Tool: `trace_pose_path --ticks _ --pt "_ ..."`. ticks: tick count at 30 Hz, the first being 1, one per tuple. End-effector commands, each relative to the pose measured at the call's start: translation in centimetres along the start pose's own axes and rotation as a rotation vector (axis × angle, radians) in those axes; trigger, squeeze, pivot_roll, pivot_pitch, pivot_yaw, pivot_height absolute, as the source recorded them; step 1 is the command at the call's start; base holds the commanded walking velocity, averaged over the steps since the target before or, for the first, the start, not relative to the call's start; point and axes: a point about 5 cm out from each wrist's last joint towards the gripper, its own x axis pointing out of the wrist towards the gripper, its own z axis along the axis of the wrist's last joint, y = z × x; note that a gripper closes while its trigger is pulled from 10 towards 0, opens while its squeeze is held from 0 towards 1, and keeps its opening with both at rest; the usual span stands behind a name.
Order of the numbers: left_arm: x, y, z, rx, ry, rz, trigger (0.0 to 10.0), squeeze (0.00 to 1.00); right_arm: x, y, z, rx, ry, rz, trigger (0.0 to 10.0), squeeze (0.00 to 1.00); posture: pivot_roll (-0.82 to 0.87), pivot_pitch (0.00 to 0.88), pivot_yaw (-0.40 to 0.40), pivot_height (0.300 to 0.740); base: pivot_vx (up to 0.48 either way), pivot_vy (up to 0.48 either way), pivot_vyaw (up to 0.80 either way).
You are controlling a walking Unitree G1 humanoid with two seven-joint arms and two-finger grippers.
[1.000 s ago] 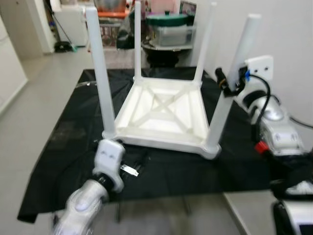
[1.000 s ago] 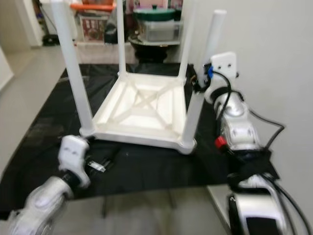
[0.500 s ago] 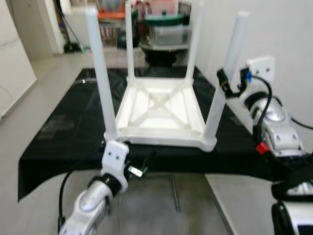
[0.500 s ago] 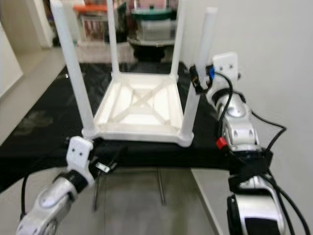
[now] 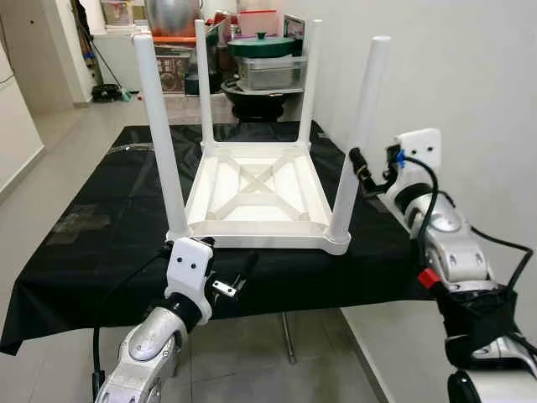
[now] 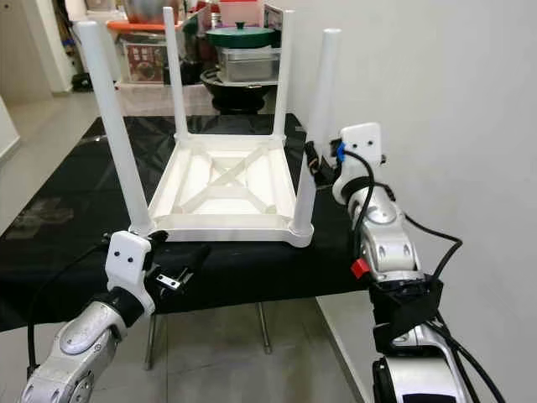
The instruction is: Building children table
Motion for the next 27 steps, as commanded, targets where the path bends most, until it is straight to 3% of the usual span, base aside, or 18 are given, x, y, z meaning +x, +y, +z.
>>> trace_pose_path --ticks 1,7,12,13,15,16,17,25,27 --pt "0.1 0.0 0.2 -0.022 -0.001 -0.001 10.0 0.0 -0.2 0.8 -0.2 0.011 0.017 0.026 10.0 0.0 0.06 0.0 -0.046 0.74 0.0 0.0 0.0" --pt "-0.1 0.0 0.2 -0.017 -0.002 0.002 10.0 0.0 -1.4 0.8 -1.7 -0.024 0.074 0.037 10.0 0.0 0.06 0.0 -0.051 0.74 0.0 0.0 0.0" --pt "-0.5 0.3 0.1 -0.018 0.001 0.014 10.0 0.0 -5.1 1.2 -4.5 -0.071 0.182 0.134 10.0 0.0 0.05 0.0 -0.055 0.74 0.0 0.0 0.0" --pt "-0.5 0.3 0.1 -0.018 0.001 0.014 10.0 0.0 -5.1 1.2 -4.5 -0.071 0.182 0.134 10.0 0.0 0.05 0.0 -0.055 0.74 0.0 0.0 0.0" --pt "-0.6 0.3 0.0 -0.02 0.005 0.015 10.0 0.0 -6.7 1.5 -5.2 -0.083 0.218 0.211 10.0 0.0 0.05 0.0 -0.051 0.74 0.0 0.0 0.0" --pt "-0.6 0.3 0.0 -0.02 0.005 0.015 10.0 0.0 -6.7 1.5 -5.2 -0.083 0.218 0.211 10.0 0.0 0.05 0.0 -0.051 0.74 0.0 0.0 0.0" --pt "-0.6 0.3 0.0 -0.025 0.005 0.014 10.0 0.0 -7.6 2.0 -5.5 -0.077 0.235 0.287 10.0 0.0 0.04 0.0 -0.049 0.74 0.0 0.0 0.0" --pt "-0.6 0.4 0.1 -0.028 -0.002 0.019 10.0 0.0 -8.2 3.8 -5.5 -0.054 0.222 0.372 10.0 0.0 0.05 0.0 -0.051 0.74 0.0 0.0 0.0" --pt "-0.7 0.5 0.3 -0.03 -0.01 0.025 10.0 0.0 -8.1 5.1 -5.4 -0.028 0.21 0.388 10.0 0.0 0.06 0.0 -0.056 0.74 0.0 0.279 0.0"
